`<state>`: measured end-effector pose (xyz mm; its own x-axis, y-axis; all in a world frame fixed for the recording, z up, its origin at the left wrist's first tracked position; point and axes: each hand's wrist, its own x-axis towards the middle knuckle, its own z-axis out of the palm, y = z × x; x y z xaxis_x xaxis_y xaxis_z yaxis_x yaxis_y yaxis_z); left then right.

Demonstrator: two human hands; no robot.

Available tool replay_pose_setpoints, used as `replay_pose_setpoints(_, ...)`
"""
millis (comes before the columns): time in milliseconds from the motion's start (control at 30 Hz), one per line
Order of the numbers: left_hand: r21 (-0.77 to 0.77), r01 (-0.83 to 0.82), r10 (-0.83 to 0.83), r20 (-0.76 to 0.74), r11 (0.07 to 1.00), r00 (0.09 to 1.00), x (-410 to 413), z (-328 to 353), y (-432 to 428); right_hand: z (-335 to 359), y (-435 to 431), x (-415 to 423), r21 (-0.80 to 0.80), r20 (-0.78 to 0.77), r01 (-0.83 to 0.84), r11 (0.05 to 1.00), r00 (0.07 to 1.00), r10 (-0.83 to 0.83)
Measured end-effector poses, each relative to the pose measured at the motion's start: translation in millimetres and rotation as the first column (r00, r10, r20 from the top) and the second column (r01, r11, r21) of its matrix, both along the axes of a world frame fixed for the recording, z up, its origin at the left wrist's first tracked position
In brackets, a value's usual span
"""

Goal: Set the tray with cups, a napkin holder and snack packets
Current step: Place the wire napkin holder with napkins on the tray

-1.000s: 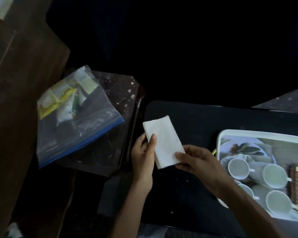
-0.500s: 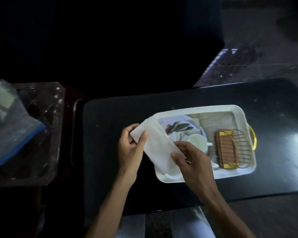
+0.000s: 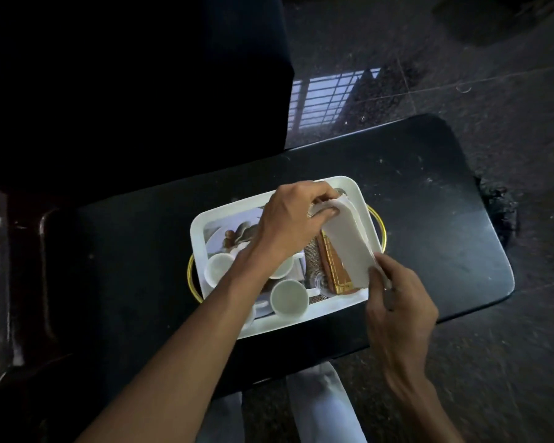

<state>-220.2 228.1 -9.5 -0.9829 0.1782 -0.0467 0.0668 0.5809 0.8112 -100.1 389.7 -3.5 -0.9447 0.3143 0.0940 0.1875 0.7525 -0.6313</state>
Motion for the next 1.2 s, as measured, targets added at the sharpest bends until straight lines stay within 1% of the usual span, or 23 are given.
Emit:
replay_pose_setpoints(67,-0.018,0.009,-0.009,-0.024,1.0,1.0,-6,-9,17,-9,7,2,0.022,0.025,0.001,1.0,1.0,-0.001)
replay_pose_setpoints(133,-0.034,0.024,-0.024,-0.011,0.999,1.0,-9,-18,27,-20,10,3,0.019,0.043,-0.008,1.0,0.999,0.007)
replay_pose_setpoints(200,-0.047,0.027,-0.025,0.043,0.999,0.999,-9,-28,34,-32,13,5,-0.016,0.074,-0.001,1.0,0.997,0.003)
replay_pose_setpoints(333,-0.082,0.041,-0.024,0.2,0.996,0.98,-9,-45,38,-53,15,9,-0.057,0.136,-0.017,0.998,0.99,0.025)
replay_pose_setpoints(433,-0.111,0.07,-0.039,0.264,0.991,0.964,-8,-53,37,-61,15,12,-0.062,0.157,-0.045,0.997,0.986,0.054)
replay_pose_setpoints(533,-0.11,0.084,-0.048,0.294,0.99,0.955,-6,-57,36,-64,15,13,-0.059,0.175,-0.057,0.997,0.982,0.066)
replay_pose_setpoints(633,-0.111,0.071,-0.035,0.296,0.991,0.955,-3,-56,32,-60,15,12,-0.052,0.174,-0.055,0.997,0.983,0.063)
replay_pose_setpoints(733,-0.11,-0.017,0.044,0.247,0.994,0.968,5,-52,23,-51,11,8,-0.028,0.14,-0.035,0.999,0.989,0.039)
replay_pose_setpoints(800,-0.107,-0.07,0.091,0.207,0.992,0.974,14,-48,15,-44,5,3,-0.035,0.102,-0.05,0.998,0.993,0.053)
replay_pose_setpoints(867,-0.173,-0.095,0.12,0.139,0.98,0.983,28,-42,3,-36,-7,-4,-0.052,0.047,-0.125,0.991,0.991,0.127)
replay_pose_setpoints(933,-0.288,-0.099,0.11,0.023,0.952,0.994,44,-37,-15,-30,-24,-12,-0.063,0.009,-0.251,0.966,0.968,0.252)
replay_pose_setpoints(967,-0.346,-0.093,0.088,-0.031,0.933,0.996,51,-35,-24,-29,-33,-16,-0.052,0.02,-0.325,0.944,0.945,0.327)
replay_pose_setpoints(1000,-0.408,-0.091,0.07,-0.068,0.908,0.995,59,-34,-37,-29,-45,-18,-0.023,0.062,-0.403,0.915,0.913,0.404)
replay_pose_setpoints(1067,-0.536,-0.097,0.055,-0.094,0.839,0.994,74,-32,-63,-31,-70,-21,0.08,0.219,-0.539,0.839,0.83,0.512)
replay_pose_setpoints(1133,-0.608,-0.105,0.089,-0.057,0.787,0.994,90,-30,-91,-34,-94,-21,0.162,0.356,-0.625,0.763,0.759,0.546)
replay_pose_setpoints(1200,-0.638,-0.127,0.161,-0.005,0.759,0.987,109,-31,-120,-36,-121,-19,0.205,0.442,-0.705,0.679,0.686,0.578)
